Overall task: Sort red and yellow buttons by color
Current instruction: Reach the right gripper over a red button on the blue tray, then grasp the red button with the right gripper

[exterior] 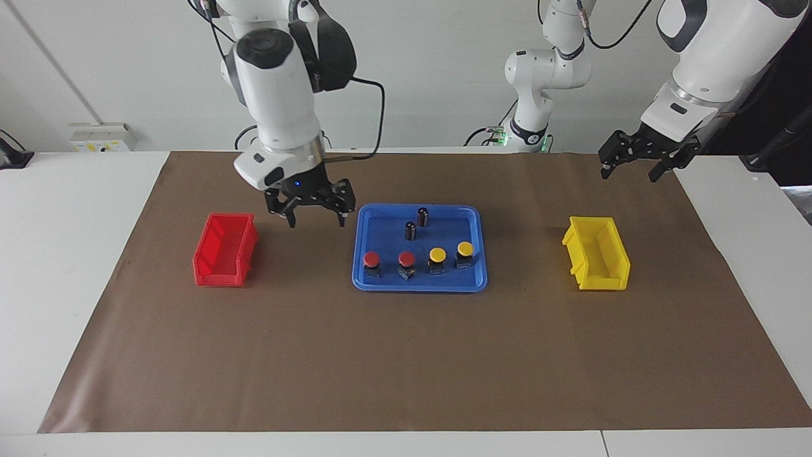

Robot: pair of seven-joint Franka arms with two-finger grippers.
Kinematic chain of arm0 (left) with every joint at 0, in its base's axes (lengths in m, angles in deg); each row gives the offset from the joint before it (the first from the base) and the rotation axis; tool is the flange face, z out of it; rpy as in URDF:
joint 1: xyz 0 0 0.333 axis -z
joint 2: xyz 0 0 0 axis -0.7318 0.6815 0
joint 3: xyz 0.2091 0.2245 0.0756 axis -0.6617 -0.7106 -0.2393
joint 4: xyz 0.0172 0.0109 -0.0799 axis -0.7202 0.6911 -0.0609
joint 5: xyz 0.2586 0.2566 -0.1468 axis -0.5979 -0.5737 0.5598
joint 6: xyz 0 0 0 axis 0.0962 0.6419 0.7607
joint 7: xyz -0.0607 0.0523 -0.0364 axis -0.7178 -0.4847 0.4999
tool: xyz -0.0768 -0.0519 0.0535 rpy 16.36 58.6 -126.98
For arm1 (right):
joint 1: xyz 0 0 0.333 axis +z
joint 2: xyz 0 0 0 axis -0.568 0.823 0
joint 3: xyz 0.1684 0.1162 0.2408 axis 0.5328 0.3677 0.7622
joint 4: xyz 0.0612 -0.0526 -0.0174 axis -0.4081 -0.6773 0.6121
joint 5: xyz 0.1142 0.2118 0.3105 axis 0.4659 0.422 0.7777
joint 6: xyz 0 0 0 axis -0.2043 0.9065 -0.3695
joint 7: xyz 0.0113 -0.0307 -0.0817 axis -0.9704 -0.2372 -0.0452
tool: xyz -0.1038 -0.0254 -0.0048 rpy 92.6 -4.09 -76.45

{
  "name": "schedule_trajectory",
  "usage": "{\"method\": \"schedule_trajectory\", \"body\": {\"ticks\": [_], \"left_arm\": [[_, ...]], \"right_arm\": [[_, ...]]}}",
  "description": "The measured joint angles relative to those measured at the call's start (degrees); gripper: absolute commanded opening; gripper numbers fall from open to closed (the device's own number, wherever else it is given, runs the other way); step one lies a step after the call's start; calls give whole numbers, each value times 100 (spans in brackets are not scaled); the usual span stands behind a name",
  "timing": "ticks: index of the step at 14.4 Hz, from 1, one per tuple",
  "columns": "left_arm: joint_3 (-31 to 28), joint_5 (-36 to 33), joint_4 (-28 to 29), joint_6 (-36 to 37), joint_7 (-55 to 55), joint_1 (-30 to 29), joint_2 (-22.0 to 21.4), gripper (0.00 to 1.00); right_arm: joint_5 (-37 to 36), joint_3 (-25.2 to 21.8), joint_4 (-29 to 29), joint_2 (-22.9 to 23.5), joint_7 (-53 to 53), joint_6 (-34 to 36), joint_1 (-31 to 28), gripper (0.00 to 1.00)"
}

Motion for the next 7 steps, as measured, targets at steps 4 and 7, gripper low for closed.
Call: {"method": "schedule_trajectory", "body": {"ticks": [4, 7], "left_arm": [[0, 0, 0, 1, 0, 0, 0, 100], [0, 0, 0, 1, 0, 0, 0, 100]], "right_arm": [[0, -5, -745, 456, 310, -1115, 268, 99], [0, -2, -1297, 409, 310, -1510, 295, 96]]}}
